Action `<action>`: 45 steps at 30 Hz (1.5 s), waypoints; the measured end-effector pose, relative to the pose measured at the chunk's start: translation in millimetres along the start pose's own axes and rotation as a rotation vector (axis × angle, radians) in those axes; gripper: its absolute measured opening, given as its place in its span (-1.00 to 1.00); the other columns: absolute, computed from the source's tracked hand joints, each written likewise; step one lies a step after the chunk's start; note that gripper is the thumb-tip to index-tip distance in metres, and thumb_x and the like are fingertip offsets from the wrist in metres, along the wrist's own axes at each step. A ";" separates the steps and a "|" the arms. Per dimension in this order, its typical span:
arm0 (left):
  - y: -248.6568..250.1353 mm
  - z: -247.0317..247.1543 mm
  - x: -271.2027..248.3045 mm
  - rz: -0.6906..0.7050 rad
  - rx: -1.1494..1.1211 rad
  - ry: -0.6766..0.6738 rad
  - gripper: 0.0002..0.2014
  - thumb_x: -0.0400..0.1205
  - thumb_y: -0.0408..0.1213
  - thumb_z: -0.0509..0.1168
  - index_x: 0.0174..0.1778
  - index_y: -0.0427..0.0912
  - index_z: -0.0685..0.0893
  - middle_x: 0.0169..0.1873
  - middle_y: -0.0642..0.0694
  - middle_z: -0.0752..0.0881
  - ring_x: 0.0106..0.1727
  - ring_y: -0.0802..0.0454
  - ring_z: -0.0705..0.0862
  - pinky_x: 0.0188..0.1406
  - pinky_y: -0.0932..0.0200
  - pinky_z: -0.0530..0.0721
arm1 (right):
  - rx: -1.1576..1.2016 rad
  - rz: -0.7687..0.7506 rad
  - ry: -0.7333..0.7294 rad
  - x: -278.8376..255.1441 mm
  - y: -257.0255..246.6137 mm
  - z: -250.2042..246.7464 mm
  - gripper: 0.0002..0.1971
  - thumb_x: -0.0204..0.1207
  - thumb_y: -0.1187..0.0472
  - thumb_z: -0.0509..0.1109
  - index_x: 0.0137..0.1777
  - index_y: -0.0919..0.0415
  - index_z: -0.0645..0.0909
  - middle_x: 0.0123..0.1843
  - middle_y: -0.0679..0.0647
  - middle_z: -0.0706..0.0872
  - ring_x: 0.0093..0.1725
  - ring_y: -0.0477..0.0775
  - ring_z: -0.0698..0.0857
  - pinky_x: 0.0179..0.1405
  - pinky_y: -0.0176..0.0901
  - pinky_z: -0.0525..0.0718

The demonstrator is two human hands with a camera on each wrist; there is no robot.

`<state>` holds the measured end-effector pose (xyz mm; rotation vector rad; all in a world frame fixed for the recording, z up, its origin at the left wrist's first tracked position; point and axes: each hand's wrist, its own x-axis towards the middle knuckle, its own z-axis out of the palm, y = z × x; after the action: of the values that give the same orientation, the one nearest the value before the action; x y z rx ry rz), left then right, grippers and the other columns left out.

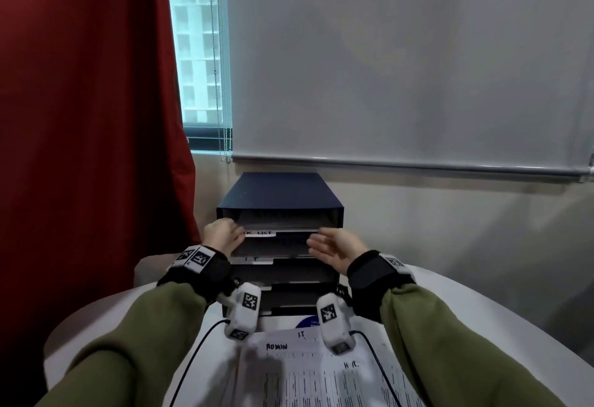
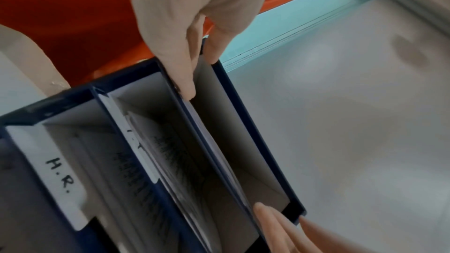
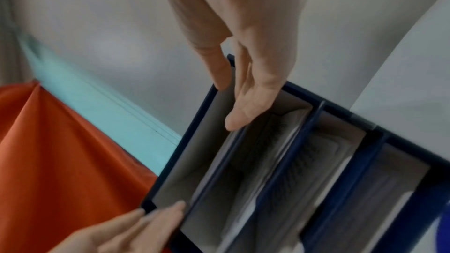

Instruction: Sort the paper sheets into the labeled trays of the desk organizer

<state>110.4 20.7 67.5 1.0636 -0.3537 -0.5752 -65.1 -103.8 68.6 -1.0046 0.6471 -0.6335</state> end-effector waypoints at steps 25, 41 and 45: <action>-108.8 -82.5 -102.3 0.026 1.019 -0.187 -0.61 0.45 -0.48 0.41 0.14 -0.06 0.59 -0.21 -0.08 0.60 -0.14 -0.08 0.59 -0.15 0.14 0.57 | -0.998 0.371 0.059 -117.1 103.1 -116.0 -0.73 0.56 0.45 0.26 0.20 0.58 0.57 -0.40 0.26 0.63 -0.43 0.18 0.64 -0.13 0.14 0.76; -106.7 -78.3 -112.7 0.208 1.093 -0.171 -0.77 0.48 -0.35 0.40 0.02 -0.01 0.72 0.12 -0.14 0.60 0.01 -0.06 0.70 -0.13 0.22 0.60 | -1.032 0.363 0.045 -113.4 107.9 -112.5 -0.80 0.56 0.45 0.26 0.09 0.56 0.61 -0.34 0.26 0.63 -0.39 0.19 0.63 0.00 0.17 0.73; -107.3 -76.9 -114.3 0.128 1.103 -0.197 -0.63 0.44 -0.39 0.44 0.16 -0.10 0.63 0.07 -0.10 0.63 -0.01 -0.04 0.62 -0.29 0.30 0.52 | -1.013 0.371 0.055 -109.8 107.0 -113.9 -0.73 0.59 0.46 0.17 0.24 0.50 0.52 -0.29 0.27 0.63 -0.34 0.22 0.65 -0.12 0.17 0.75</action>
<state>31.0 105.4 -63.0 2.0209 -0.9652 -0.3458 -201.4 -43.4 -50.7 -1.7360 1.2164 0.0447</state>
